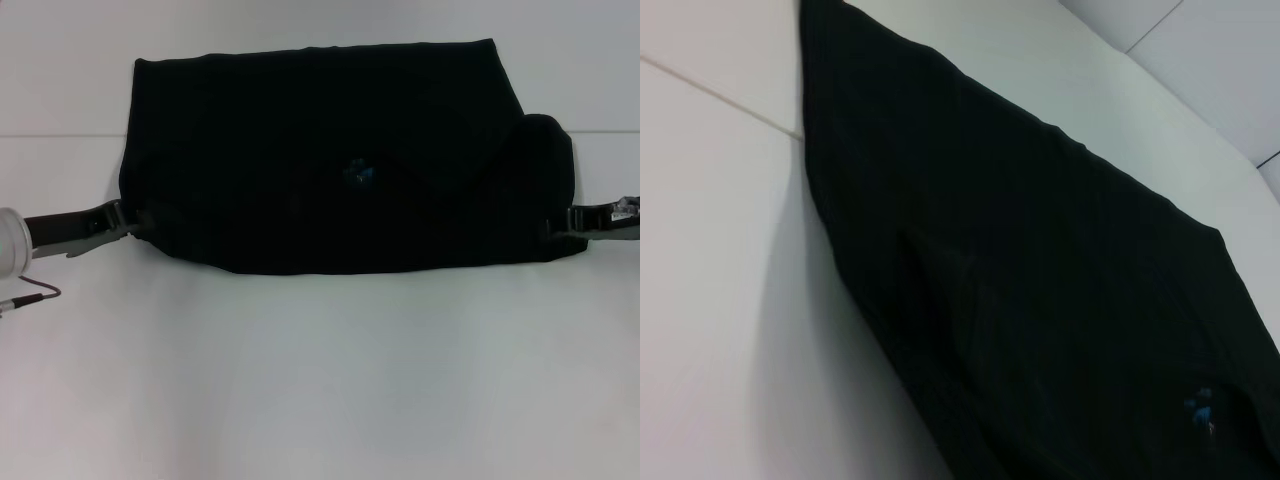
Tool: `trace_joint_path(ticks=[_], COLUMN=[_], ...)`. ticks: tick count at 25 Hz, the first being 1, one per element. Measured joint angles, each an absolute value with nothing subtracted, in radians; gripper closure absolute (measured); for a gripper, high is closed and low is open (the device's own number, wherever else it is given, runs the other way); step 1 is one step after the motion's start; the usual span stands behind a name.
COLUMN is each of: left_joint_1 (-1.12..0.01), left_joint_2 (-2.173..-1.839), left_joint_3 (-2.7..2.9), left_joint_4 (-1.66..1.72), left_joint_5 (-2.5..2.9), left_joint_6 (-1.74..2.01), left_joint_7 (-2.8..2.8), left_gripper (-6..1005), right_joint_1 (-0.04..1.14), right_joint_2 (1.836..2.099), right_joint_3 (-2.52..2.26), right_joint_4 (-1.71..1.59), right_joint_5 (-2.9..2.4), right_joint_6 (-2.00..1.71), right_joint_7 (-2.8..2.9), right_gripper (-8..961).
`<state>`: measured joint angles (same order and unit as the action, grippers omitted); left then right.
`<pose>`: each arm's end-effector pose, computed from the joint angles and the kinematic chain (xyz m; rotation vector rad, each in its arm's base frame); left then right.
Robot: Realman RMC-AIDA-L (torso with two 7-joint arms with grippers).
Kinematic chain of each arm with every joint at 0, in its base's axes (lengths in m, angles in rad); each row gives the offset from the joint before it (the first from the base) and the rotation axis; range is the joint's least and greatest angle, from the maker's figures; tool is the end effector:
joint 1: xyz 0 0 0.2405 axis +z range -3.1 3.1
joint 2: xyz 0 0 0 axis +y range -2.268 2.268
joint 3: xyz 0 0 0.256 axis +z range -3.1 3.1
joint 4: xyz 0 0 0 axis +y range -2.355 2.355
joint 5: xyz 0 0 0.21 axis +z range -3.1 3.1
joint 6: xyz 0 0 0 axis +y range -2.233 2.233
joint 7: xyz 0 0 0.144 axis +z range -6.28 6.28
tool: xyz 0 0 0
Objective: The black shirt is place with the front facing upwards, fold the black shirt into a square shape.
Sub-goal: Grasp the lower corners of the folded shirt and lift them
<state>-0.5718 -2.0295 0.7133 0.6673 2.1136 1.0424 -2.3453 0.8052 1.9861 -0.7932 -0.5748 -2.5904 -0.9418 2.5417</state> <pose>-0.3118 0.3932 0.0332 -1.8901 -1.6765 -0.5935 0.2859 0.4384 0.0253 -1.9885 1.4922 0.0545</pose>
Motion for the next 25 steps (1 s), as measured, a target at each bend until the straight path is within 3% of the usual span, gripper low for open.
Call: trace_joint_path(ticks=[12,18,25], left_joint_1=[-0.569,-0.568,-0.557], left_joint_2=[-2.019,-2.002,-1.935], left_joint_3=[0.719,0.720,0.717], left_joint_4=[0.667,0.667,0.682], left_joint_5=[2.121,2.123,2.148], left_joint_6=[1.061,1.107,1.351], left_joint_7=[-2.351,-2.344,-2.316], left_gripper=[939,939,939], right_joint_1=[0.790,0.777,0.671], right_joint_2=[1.972,1.970,1.984], right_joint_3=[-0.760,-0.742,-0.733], right_joint_4=[-0.585,-0.610,-0.807], right_joint_5=[-2.589,-2.589,-2.590], right_joint_6=[-0.969,-1.012,-1.294], right_joint_7=[2.542,2.536,2.534], right_gripper=[898,912,911])
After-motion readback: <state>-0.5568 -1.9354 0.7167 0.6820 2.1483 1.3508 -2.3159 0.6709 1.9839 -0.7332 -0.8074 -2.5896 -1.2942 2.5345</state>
